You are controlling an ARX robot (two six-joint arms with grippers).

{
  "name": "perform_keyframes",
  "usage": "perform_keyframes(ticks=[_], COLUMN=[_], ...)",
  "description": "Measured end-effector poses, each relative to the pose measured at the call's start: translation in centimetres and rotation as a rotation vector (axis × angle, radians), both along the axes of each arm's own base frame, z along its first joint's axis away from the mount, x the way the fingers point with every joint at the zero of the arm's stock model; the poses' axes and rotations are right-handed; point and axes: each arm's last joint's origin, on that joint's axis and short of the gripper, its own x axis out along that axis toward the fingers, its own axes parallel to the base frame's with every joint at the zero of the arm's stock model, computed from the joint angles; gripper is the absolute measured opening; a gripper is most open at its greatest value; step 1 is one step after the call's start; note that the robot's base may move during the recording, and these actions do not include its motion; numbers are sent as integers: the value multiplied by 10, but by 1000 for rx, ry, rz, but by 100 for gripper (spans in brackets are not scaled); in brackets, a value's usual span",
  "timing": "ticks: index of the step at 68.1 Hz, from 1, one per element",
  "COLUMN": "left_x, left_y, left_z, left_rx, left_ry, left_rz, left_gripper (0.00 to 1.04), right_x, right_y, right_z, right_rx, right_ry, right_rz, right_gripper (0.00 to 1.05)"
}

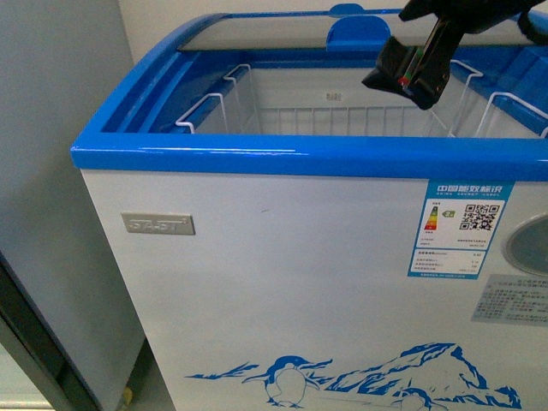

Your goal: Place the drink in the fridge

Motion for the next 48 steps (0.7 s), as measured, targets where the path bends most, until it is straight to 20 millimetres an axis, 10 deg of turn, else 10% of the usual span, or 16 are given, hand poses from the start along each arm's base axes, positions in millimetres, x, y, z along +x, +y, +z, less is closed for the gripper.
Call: perform_keyframes(ticks=[30,34,35,48], left_x=[0,0,0,0], left_y=[0,0,0,0], left_z=[0,0,0,0], left_rx=[0,0,0,0], left_ry=[0,0,0,0], left_rz=[0,0,0,0], left_gripper=[97,97,97,97], right_x=[-139,-165,-264,-302], right_y=[-39,-45,-51,-58], right_z=[86,88,64,45], right_rx=[368,419,556,832], right_ry=[-228,-228,-174,-295], right_rz=[-425,-502,-675,-474], right_gripper=[98,98,98,73])
